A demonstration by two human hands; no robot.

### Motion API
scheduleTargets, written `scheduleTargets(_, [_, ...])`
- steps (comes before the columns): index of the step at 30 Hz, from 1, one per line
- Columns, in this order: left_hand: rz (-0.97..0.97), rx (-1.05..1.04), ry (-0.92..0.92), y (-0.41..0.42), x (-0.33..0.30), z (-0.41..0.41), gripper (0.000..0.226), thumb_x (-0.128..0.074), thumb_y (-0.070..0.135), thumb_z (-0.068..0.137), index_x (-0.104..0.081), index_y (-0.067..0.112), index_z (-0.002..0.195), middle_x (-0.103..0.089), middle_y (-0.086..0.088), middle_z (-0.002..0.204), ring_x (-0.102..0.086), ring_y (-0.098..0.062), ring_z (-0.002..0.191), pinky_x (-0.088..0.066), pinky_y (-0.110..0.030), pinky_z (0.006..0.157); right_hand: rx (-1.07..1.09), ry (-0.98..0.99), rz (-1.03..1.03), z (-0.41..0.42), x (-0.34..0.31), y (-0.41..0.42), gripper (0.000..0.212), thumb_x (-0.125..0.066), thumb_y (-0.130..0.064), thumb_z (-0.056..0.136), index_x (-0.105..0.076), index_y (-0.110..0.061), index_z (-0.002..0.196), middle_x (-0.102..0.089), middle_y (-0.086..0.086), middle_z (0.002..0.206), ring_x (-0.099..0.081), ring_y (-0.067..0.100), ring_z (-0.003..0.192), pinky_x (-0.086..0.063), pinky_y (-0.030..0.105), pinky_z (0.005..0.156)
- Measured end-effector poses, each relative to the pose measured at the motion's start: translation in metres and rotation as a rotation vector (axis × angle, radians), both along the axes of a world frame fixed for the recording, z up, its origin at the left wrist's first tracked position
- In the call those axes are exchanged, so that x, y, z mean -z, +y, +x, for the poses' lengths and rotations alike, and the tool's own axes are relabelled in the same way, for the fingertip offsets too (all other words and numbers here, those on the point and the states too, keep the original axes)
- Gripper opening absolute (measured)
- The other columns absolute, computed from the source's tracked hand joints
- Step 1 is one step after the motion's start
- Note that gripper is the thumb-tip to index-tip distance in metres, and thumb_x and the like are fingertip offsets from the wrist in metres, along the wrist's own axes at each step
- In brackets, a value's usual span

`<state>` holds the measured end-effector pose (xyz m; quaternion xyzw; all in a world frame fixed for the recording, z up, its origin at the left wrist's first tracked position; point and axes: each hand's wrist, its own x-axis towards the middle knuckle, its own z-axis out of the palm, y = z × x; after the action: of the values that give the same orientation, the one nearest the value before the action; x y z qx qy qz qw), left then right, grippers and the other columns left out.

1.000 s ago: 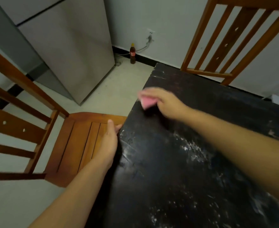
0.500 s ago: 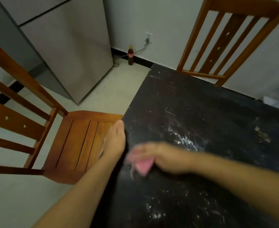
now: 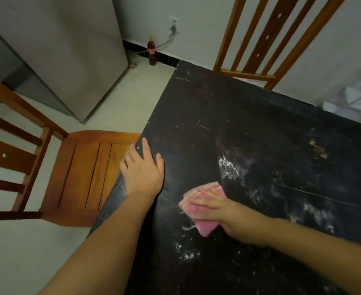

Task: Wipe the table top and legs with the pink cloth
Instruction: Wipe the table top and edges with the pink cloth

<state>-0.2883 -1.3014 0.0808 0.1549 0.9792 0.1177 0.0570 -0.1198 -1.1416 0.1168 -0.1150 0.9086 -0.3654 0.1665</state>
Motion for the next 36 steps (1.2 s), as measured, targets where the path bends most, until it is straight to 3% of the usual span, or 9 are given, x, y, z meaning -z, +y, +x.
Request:
scheduleTargets(2, [-0.018,-0.004,0.004,0.002,0.000,0.000,0.059,-0.030,0.038,0.090,-0.033,0.006,0.139,-0.042,-0.031,0.132,-0.042,-0.044,0.119,-0.033,-0.053,0.097,0.119,-0.001,-0.070,-0.037,-0.028,0.015,0.049,-0.038,0.000,0.093,-0.051,-0.026,0.131,-0.048,-0.002,0.140,-0.041,0.009,0.130,-0.030,0.023,0.111])
scheduleTargets(5, [-0.022,-0.003,0.023,0.002,0.003,0.000,0.060,-0.029,0.038,0.090,-0.031,0.007,0.141,-0.038,-0.029,0.136,-0.037,-0.041,0.125,-0.030,-0.053,0.100,0.357,0.120,0.065,-0.131,-0.041,0.075,0.055,-0.039,0.010,0.084,-0.050,-0.015,0.131,-0.043,0.009,0.142,-0.037,0.019,0.132,-0.012,-0.002,0.102])
scheduleTargets(8, [-0.001,-0.010,0.058,0.002,0.005,-0.001,0.059,-0.029,0.038,0.090,-0.032,0.007,0.140,-0.039,-0.028,0.137,-0.037,-0.040,0.125,-0.030,-0.052,0.100,0.579,0.067,0.187,-0.178,-0.005,0.121,0.052,-0.040,0.008,0.088,-0.048,-0.015,0.134,-0.032,0.011,0.150,-0.028,0.027,0.138,-0.010,0.022,0.115])
scheduleTargets(12, [0.020,-0.008,0.073,0.001,0.006,-0.001,0.058,-0.030,0.037,0.090,-0.033,0.007,0.139,-0.038,-0.028,0.137,-0.037,-0.040,0.126,-0.030,-0.053,0.100,0.374,0.051,0.096,-0.095,0.023,0.070,0.045,-0.048,-0.008,0.094,-0.045,-0.016,0.138,-0.038,0.009,0.147,-0.031,0.017,0.136,-0.016,0.042,0.118])
scheduleTargets(15, [0.018,0.021,0.077,0.002,0.006,0.000,0.057,-0.032,0.035,0.091,-0.034,0.005,0.139,-0.036,-0.029,0.139,-0.035,-0.041,0.128,-0.027,-0.054,0.101,0.176,0.067,0.083,0.017,0.020,0.021,0.070,-0.045,0.007,0.089,-0.029,-0.034,0.144,-0.009,-0.008,0.158,-0.002,0.012,0.145,-0.009,0.042,0.119])
scheduleTargets(19, [0.019,0.045,0.061,0.004,0.001,0.000,0.050,-0.039,0.027,0.094,-0.035,0.006,0.139,-0.030,-0.027,0.144,-0.027,-0.038,0.134,-0.016,-0.057,0.107,0.182,0.084,-0.073,0.022,-0.023,0.037,0.051,-0.031,-0.006,0.090,-0.044,-0.025,0.136,-0.036,-0.008,0.145,-0.029,-0.012,0.131,-0.031,0.020,0.110])
scheduleTargets(26, [0.102,0.392,0.108,0.076,-0.012,0.026,0.057,-0.024,0.036,0.086,-0.050,0.009,0.129,-0.045,-0.014,0.138,-0.039,-0.028,0.131,-0.019,-0.057,0.107,0.692,0.042,0.320,-0.119,-0.008,0.158,0.057,-0.041,0.005,0.090,-0.040,-0.022,0.139,-0.026,0.006,0.153,-0.022,0.025,0.141,-0.014,0.037,0.118])
scheduleTargets(33, [0.144,0.415,0.035,0.095,0.004,0.046,0.044,-0.030,0.027,0.095,-0.043,0.012,0.134,-0.033,-0.010,0.147,-0.022,-0.022,0.139,-0.003,-0.047,0.113,0.293,-0.024,0.237,0.069,0.011,0.052,0.073,-0.036,0.010,0.089,-0.013,-0.035,0.142,0.010,-0.014,0.151,0.023,0.013,0.139,0.009,0.042,0.118])
scheduleTargets(36, [0.118,0.405,0.057,0.097,0.002,0.048,0.048,-0.025,0.032,0.092,-0.047,0.011,0.130,-0.039,-0.012,0.144,-0.029,-0.025,0.136,-0.008,-0.050,0.112,0.220,-0.118,0.086,0.080,-0.020,0.050,0.058,-0.037,-0.010,0.094,-0.029,-0.048,0.137,-0.017,-0.014,0.155,-0.015,0.014,0.144,-0.025,0.040,0.115])
